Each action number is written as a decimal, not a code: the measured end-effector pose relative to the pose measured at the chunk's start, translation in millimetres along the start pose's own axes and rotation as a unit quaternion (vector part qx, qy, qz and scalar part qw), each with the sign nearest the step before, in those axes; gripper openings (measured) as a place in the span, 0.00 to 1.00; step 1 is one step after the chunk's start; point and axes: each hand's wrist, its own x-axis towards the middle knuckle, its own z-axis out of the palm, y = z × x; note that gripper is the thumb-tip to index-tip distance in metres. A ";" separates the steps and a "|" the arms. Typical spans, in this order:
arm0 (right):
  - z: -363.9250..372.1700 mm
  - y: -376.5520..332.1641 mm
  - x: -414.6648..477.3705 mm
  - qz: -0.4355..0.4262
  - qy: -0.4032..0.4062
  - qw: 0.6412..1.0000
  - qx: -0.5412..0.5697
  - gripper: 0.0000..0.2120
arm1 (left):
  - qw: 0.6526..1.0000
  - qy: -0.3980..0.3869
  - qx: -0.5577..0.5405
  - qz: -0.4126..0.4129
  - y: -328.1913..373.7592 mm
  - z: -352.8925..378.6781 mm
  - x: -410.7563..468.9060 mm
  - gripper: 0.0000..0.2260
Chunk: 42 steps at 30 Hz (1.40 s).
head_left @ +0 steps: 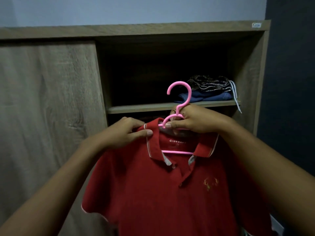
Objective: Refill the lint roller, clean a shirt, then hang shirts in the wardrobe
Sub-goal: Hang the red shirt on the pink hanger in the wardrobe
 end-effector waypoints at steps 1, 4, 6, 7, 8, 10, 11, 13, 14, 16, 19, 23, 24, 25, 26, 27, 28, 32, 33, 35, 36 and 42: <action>-0.9 1.7 -1.6 -0.003 0.000 1.000 0.012 0.17 | 1.000 0.013 -0.016 0.002 -1.3 2.5 -0.5 0.18; -2.1 11.8 -10.7 -0.011 0.016 0.998 0.059 0.12 | 0.998 0.059 -0.004 0.019 -4.8 5.1 -2.0 0.19; -0.8 24.0 -19.2 0.009 0.047 0.997 0.065 0.13 | 0.996 0.091 0.013 0.007 -10.8 3.7 -4.3 0.22; 0.5 30.1 -23.7 0.026 0.058 0.996 0.061 0.14 | 0.994 0.105 0.018 -0.007 -15.0 2.1 -5.3 0.23; 1.9 35.3 -27.8 0.047 0.064 0.996 0.051 0.14 | 0.993 0.116 0.021 -0.021 -18.4 0.5 -6.5 0.25; 5.1 42.2 -33.2 0.077 0.082 0.993 0.027 0.14 | 0.990 0.127 0.037 -0.040 -24.2 -1.2 -7.4 0.28; 6.7 44.2 -34.5 0.084 0.098 0.991 0.024 0.14 | 0.989 0.132 0.053 -0.042 -25.2 -1.2 -7.5 0.29; 8.6 46.7 -35.3 0.096 0.137 0.985 0.031 0.14 | 0.986 0.141 0.080 -0.046 -26.2 0.3 -7.1 0.28; 9.2 47.3 -34.9 0.101 0.160 0.981 0.036 0.13 | 0.984 0.144 0.090 -0.050 -26.6 1.1 -6.6 0.28; 10.5 46.1 -34.3 0.100 0.207 0.972 0.054 0.10 | 0.983 0.145 0.095 -0.055 -27.8 3.7 -6.2 0.27; 11.1 38.1 -35.1 0.066 0.260 0.955 0.126 0.10 | 0.983 0.154 0.087 -0.058 -25.7 6.9 -7.3 0.25; 15.0 32.6 -36.8 0.026 0.273 0.943 0.189 0.09 | 0.977 0.183 0.087 -0.070 -20.5 5.1 -12.2 0.26; 16.4 32.4 -36.9 0.014 0.273 0.941 0.201 0.08 | 0.976 0.189 0.082 -0.071 -19.8 3.9 -13.5 0.26; 17.3 32.2 -37.5 0.005 0.271 0.938 0.215 0.06 | 0.976 0.193 0.073 -0.071 -19.9 2.8 -14.8 0.26; 17.8 33.4 -38.3 0.000 0.270 0.936 0.227 0.04 | 0.977 0.194 0.059 -0.067 -19.5 1.7 -16.4 0.26; 17.2 35.6 -39.8 0.004 0.269 0.937 0.222 0.02 | 0.979 0.193 0.041 -0.061 -19.6 0.9 -17.6 0.26; 15.5 41.5 -40.8 0.013 0.268 0.945 0.187 0.05 | 0.980 0.191 0.023 -0.053 -20.1 0.6 -18.9 0.27; 5.1 66.8 -49.0 0.058 0.157 0.986 0.021 0.15 | 0.981 0.187 -0.039 -0.044 -21.8 2.2 -22.7 0.24; 4.8 69.3 -51.7 0.061 0.128 0.989 0.029 0.11 | 0.980 0.185 -0.048 -0.045 -21.9 4.1 -22.5 0.24; 7.4 72.0 -55.8 0.054 0.115 0.991 0.050 0.07 | 0.980 0.184 -0.058 -0.044 -20.2 10.5 -20.5 0.24; 9.2 74.1 -57.3 0.052 0.121 0.990 0.057 0.08 | 0.980 0.183 -0.060 -0.045 -19.8 14.6 -18.8 0.24; 4.3 83.4 -69.5 0.075 0.083 0.991 0.069 0.17 | 0.986 0.147 -0.019 -0.075 -14.7 37.9 -7.4 0.19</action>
